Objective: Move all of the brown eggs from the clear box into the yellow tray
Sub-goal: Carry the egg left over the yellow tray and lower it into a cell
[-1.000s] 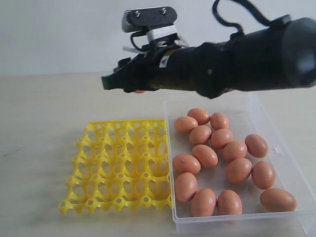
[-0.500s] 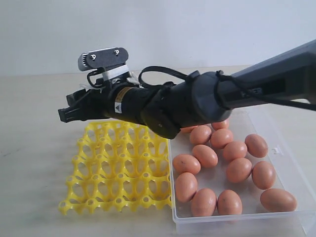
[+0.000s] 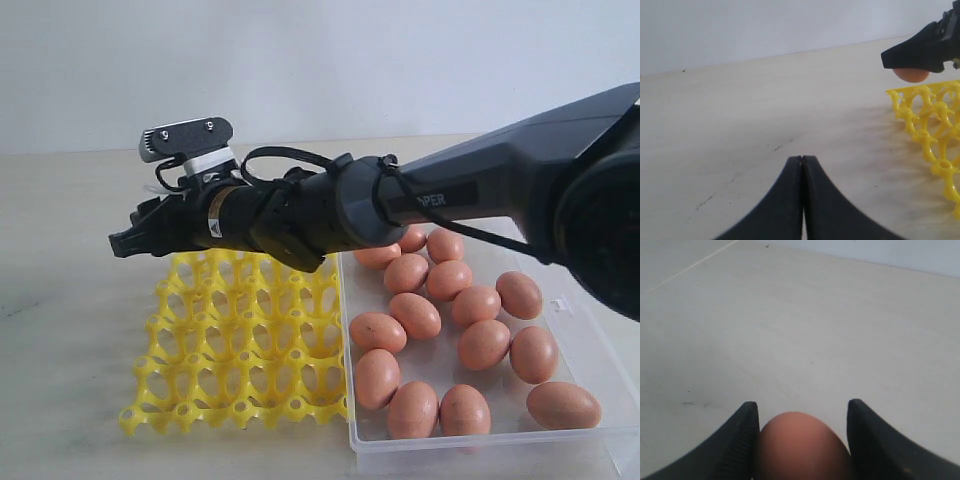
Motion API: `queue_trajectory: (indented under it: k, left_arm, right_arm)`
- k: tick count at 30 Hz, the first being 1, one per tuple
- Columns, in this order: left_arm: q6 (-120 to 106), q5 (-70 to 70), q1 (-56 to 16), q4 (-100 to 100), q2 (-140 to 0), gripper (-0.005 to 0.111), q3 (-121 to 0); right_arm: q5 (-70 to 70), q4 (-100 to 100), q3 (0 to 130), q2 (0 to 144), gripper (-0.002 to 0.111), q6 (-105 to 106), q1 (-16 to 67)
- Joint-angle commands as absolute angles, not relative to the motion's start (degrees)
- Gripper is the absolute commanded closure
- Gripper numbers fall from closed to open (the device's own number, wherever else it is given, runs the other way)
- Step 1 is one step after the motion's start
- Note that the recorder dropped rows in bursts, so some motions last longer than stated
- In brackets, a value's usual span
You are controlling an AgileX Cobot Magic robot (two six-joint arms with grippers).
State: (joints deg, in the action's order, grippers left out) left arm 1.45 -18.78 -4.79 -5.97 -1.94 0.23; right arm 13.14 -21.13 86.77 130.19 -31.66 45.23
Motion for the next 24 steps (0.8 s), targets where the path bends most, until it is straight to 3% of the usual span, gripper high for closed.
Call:
queue_trajectory:
  k: [1, 5, 12, 24]
  left_arm:
    - [1.7, -18.1, -5.2, -5.6, -2.1, 0.107, 0.0]
    - [1.7, -18.1, -5.2, -5.6, -2.1, 0.107, 0.0]
    - [1.7, -18.1, -5.2, -5.6, -2.1, 0.107, 0.0]
    - [1.7, -18.1, -5.2, -5.6, -2.1, 0.107, 0.0]
  right_arm:
    - [12.1, -21.8, 87.9, 131.4, 0.108, -31.6, 45.0]
    - [12.0, -22.0, 87.9, 132.2, 0.107, -31.6, 44.7]
    - [12.1, -22.0, 87.9, 132.9, 0.093, -31.6, 44.7]
    - [12.1, -22.0, 87.9, 132.9, 0.093, -31.7, 44.6]
